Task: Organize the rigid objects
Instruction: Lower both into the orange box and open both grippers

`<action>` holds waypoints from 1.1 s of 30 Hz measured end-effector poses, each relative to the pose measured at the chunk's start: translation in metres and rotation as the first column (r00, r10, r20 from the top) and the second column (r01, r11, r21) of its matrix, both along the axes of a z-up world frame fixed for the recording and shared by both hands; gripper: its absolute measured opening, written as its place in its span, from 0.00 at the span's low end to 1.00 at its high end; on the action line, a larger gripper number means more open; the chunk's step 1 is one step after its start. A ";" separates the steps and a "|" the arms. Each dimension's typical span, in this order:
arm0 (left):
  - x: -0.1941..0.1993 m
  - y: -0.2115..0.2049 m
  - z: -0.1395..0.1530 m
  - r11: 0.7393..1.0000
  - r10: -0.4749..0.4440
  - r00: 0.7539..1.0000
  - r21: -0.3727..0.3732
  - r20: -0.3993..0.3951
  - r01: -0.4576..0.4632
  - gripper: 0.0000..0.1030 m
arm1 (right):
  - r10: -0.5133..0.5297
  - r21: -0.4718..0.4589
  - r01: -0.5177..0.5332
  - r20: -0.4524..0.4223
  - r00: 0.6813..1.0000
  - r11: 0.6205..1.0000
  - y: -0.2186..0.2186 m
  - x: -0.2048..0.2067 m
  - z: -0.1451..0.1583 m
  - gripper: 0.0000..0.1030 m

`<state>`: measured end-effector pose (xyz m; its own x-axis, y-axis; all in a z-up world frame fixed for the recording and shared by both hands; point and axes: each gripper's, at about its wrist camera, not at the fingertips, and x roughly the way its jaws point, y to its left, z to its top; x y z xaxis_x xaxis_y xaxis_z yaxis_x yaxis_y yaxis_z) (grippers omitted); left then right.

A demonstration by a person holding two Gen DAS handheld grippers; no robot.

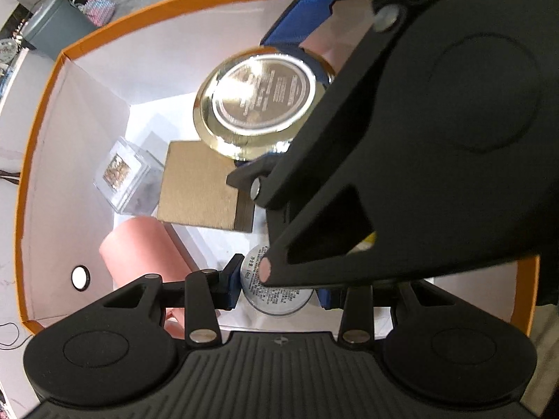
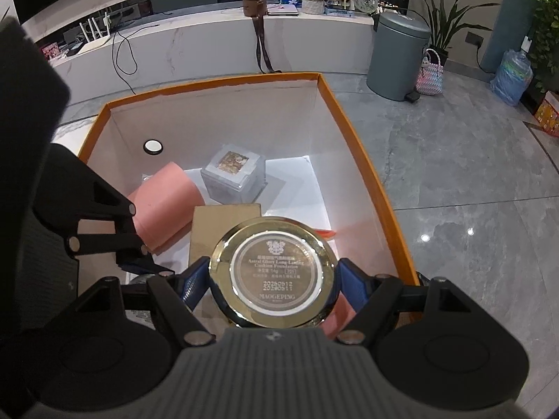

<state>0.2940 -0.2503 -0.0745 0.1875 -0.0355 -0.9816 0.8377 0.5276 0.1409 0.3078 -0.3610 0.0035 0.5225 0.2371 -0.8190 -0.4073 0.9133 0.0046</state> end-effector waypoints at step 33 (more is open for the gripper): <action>0.017 0.012 0.021 0.998 0.034 0.999 -0.047 0.037 -0.033 0.54 | -0.020 -0.028 0.020 0.019 1.000 0.999 0.006 0.000 0.010 0.79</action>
<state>0.3112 -0.2382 -0.0536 0.2264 -0.0738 -0.9712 0.8140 0.5620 0.1470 0.3074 -0.3550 0.0138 0.5423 0.2037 -0.8151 -0.3887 0.9209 -0.0285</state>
